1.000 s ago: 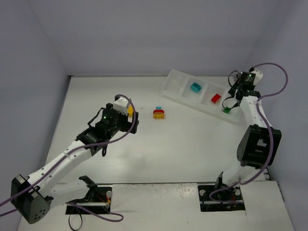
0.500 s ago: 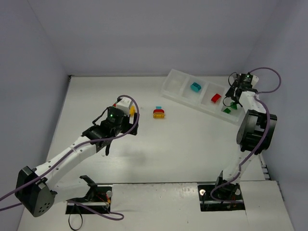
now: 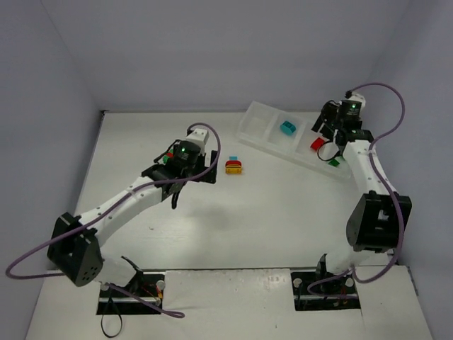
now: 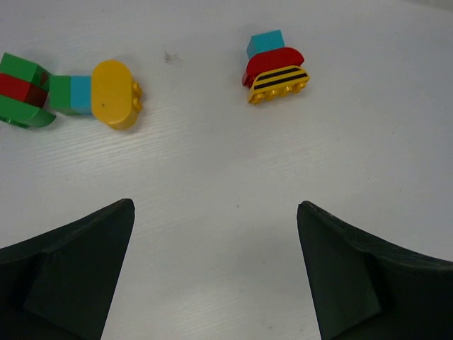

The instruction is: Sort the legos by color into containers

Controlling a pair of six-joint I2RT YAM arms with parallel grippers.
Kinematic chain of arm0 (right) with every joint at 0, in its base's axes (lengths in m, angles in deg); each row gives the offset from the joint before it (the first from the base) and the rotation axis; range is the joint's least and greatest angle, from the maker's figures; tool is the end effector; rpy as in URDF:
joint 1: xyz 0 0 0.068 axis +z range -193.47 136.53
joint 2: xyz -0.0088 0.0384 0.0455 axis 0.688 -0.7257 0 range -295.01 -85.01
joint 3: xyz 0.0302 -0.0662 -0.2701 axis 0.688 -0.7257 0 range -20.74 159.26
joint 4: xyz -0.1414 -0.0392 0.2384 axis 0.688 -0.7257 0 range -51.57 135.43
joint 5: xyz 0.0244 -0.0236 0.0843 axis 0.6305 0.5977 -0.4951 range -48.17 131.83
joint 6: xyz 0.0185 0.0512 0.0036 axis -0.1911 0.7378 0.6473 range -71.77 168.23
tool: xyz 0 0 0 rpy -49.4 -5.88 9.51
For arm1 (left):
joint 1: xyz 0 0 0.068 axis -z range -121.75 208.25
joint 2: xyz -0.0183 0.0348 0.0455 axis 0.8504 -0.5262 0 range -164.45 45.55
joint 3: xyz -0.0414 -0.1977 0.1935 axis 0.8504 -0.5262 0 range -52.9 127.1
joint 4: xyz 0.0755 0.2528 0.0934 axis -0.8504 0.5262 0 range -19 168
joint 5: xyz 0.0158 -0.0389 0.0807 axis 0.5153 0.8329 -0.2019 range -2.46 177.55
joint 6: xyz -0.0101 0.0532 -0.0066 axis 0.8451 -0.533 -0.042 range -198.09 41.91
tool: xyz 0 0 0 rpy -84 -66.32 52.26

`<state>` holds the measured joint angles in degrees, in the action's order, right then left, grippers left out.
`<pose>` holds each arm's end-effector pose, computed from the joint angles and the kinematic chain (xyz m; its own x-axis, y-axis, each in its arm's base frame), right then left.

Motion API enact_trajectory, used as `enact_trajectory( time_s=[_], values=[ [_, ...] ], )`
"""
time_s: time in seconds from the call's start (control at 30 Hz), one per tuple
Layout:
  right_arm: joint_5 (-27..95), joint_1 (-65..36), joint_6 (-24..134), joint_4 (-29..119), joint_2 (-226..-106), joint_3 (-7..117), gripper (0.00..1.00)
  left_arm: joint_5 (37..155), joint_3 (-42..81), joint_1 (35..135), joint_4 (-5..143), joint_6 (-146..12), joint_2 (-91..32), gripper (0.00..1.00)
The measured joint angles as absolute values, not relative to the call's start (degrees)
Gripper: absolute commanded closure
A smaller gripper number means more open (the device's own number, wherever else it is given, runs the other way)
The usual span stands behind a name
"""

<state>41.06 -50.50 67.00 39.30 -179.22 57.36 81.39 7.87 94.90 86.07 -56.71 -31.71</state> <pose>0.4101 -0.0500 0.3263 -0.3202 0.3636 -0.8748 0.2250 0.9262 0.3026 0.2631 -0.1909 0.3027 -0.5806 -0.0198 -0.8139 0.3313 0.9075 -0.2584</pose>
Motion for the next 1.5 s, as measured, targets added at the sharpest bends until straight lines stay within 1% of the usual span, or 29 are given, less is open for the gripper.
enact_trajectory(
  time_s=[0.1, 0.17, 0.43, 0.7, 0.93, 1.17, 1.5],
  values=[
    [37.65, -44.99, 68.81, 40.35, -172.43, 52.71, 0.35, 80.91, 14.69, 95.16, 87.49, -54.5, -39.09, 0.09],
    [36.42, -43.29, 69.58, 40.3, -168.51, 50.09, 0.35, 79.67, 18.91, 95.68, 88.73, -52.79, -43.77, 0.09],
    [33.78, -43.53, 71.48, 39.76, -159.77, 39.33, 0.35, 74.44, 34.21, 99.71, 94.26, -48.4, -61.67, 0.09],
    [30.76, -43.53, 72.51, 39.6, -153.37, 33.02, 0.35, 71.88, 42.07, 100.99, 98.15, -47.18, -75.09, 0.09],
    [29.06, -43.53, 72.88, 39.41, -150.55, 30.44, 0.35, 69.9, 47.56, 100.99, 99.01, -47.2, -80.34, 0.09],
    [28.45, -43.53, 72.9, 38.82, -149.17, 29.65, 0.35, 70.14, 48.63, 100.99, 97.8, -46.32, -81.39, 0.09],
    [27.81, -43.53, 72.9, 38.51, -149.1, 28.91, 0.35, 70.2, 53.2, 100.99, 97.37, -42.87, -86.11, 0.09]
  ],
)
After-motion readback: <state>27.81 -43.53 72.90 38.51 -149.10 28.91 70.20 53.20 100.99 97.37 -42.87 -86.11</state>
